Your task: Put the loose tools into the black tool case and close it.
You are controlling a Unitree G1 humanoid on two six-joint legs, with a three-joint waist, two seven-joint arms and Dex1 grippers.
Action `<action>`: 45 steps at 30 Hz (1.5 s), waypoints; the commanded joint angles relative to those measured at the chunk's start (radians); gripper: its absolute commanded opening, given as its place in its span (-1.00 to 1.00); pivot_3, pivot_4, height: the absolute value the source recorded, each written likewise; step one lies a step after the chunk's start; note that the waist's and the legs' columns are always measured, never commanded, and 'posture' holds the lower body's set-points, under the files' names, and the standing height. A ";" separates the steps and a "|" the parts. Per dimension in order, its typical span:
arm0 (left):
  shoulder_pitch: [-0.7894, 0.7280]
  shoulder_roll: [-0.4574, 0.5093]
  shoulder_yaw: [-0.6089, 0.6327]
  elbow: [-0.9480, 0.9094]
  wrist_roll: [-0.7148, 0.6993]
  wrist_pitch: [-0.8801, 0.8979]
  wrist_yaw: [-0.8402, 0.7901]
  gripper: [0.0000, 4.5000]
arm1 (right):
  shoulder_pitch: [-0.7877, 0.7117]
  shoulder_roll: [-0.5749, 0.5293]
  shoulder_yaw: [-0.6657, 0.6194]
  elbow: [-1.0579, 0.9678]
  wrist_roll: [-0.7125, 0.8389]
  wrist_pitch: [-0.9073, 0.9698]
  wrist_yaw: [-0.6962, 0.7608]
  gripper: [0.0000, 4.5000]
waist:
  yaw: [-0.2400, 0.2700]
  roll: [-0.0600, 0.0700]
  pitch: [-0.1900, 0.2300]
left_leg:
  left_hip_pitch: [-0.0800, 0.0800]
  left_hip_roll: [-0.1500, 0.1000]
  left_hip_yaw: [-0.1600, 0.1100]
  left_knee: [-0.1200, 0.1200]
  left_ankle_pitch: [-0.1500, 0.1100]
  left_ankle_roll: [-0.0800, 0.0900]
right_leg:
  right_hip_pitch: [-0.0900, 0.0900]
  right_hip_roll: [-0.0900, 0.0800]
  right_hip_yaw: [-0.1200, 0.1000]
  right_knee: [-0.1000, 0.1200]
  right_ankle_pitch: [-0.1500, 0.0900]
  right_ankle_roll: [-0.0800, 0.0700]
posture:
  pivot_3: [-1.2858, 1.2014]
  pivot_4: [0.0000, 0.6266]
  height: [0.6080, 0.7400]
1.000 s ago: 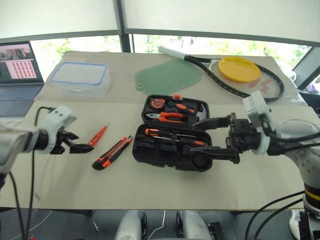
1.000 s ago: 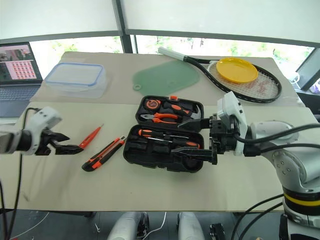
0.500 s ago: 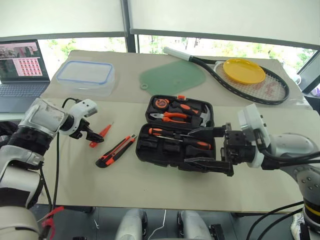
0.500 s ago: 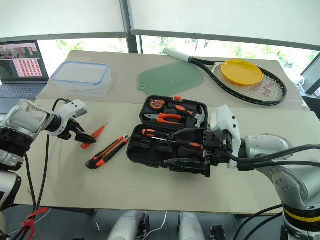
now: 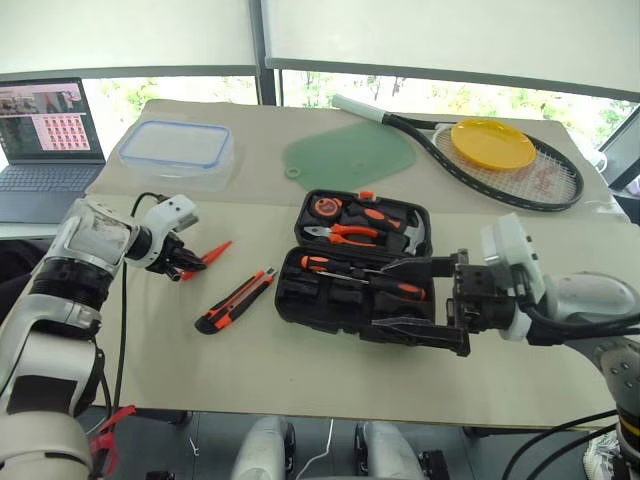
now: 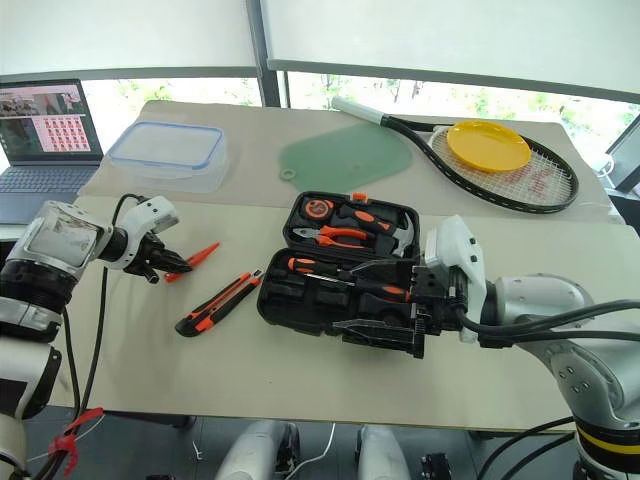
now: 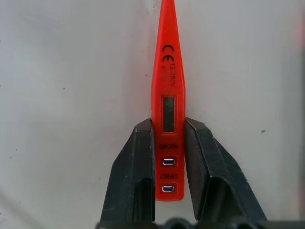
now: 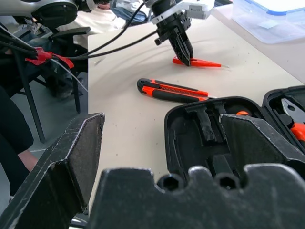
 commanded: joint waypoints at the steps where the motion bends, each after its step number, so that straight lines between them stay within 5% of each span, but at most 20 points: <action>1: -0.030 0.012 0.053 -0.189 -0.044 -0.161 -0.084 -0.82 | 0.054 -0.030 -0.085 -0.036 0.032 -0.014 -0.011 1.00 | 0.002 -0.001 0.001 | -0.002 0.000 -0.001 0.001 0.000 0.000 | -0.002 0.000 -0.001 0.000 0.000 0.000 | 0.03 -0.52 0.98; 5: -0.070 -0.030 -0.013 -0.291 -0.030 -0.339 -0.191 -0.82 | 0.140 -0.054 -0.135 -0.040 0.023 -0.021 -0.017 1.00 | 0.004 -0.001 0.000 | -0.004 0.000 0.000 0.005 -0.002 0.003 | 0.000 -0.001 0.000 -0.002 0.001 0.002 | 0.03 -0.52 0.98; 16: -0.178 -0.251 -0.198 -0.210 0.098 -0.426 -0.277 -0.82 | 0.237 -0.039 -0.186 -0.085 0.048 -0.027 -0.097 1.00 | 0.004 -0.001 0.001 | -0.003 -0.002 0.001 0.008 -0.003 0.005 | 0.001 0.001 0.002 -0.002 0.002 0.004 | 0.03 -0.52 0.98; 44: -0.177 -0.383 -0.272 -0.074 0.258 -0.385 -0.293 -0.82 | 0.273 -0.022 -0.195 -0.137 0.117 -0.040 -0.261 1.00 | -0.010 -0.001 0.000 | -0.002 -0.002 -0.001 0.008 -0.004 0.006 | 0.002 0.001 0.003 -0.002 0.002 0.005 | 0.03 -0.52 0.98; 45: -0.176 -0.385 -0.267 -0.080 0.251 -0.376 -0.300 -0.60 | 0.275 -0.021 -0.194 -0.137 0.116 -0.041 -0.262 1.00 | -0.010 -0.001 0.000 | -0.002 -0.002 -0.001 0.008 -0.004 0.006 | 0.002 0.001 0.003 -0.002 0.002 0.005 | 0.03 -0.52 0.98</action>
